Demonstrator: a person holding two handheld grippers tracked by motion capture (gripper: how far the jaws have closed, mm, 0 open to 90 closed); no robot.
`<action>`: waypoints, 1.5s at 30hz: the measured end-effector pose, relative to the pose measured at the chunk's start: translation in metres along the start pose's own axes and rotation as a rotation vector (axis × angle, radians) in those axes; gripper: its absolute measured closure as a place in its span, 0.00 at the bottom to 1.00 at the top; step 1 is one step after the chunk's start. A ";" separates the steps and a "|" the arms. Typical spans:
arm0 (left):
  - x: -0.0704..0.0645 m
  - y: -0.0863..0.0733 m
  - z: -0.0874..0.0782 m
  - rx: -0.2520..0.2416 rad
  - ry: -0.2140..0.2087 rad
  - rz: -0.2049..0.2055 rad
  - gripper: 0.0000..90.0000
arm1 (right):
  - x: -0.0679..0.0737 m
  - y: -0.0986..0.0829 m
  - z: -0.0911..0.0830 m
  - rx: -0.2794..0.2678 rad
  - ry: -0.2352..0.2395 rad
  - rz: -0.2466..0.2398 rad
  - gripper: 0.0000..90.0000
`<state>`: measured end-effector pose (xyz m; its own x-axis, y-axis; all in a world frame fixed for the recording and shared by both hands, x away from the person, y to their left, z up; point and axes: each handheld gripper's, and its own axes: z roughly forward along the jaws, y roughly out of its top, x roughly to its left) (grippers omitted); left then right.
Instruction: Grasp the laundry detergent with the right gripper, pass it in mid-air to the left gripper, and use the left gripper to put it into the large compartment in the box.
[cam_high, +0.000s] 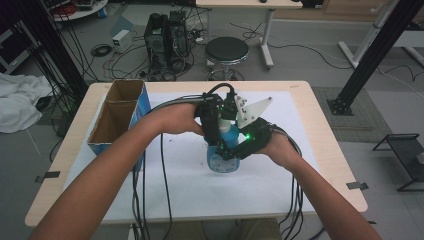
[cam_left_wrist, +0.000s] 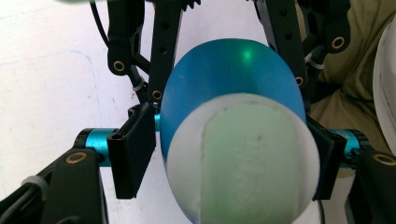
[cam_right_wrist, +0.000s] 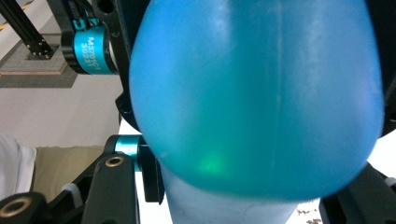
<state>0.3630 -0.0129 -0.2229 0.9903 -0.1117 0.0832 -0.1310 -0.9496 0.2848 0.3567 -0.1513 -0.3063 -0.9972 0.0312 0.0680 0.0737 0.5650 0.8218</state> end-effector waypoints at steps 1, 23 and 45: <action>0.001 0.000 -0.001 0.012 -0.003 0.012 0.33 | 0.000 0.000 0.000 0.001 0.000 0.000 0.49; -0.003 0.001 0.000 -0.002 -0.012 0.026 0.42 | -0.002 -0.001 0.002 0.010 -0.013 -0.047 0.49; -0.007 0.001 -0.004 0.016 -0.013 0.041 0.42 | 0.000 0.002 0.002 -0.009 -0.025 -0.051 0.29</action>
<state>0.3555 -0.0123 -0.2192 0.9846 -0.1543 0.0824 -0.1709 -0.9488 0.2658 0.3571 -0.1485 -0.3059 -0.9997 0.0230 0.0124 0.0231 0.5591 0.8288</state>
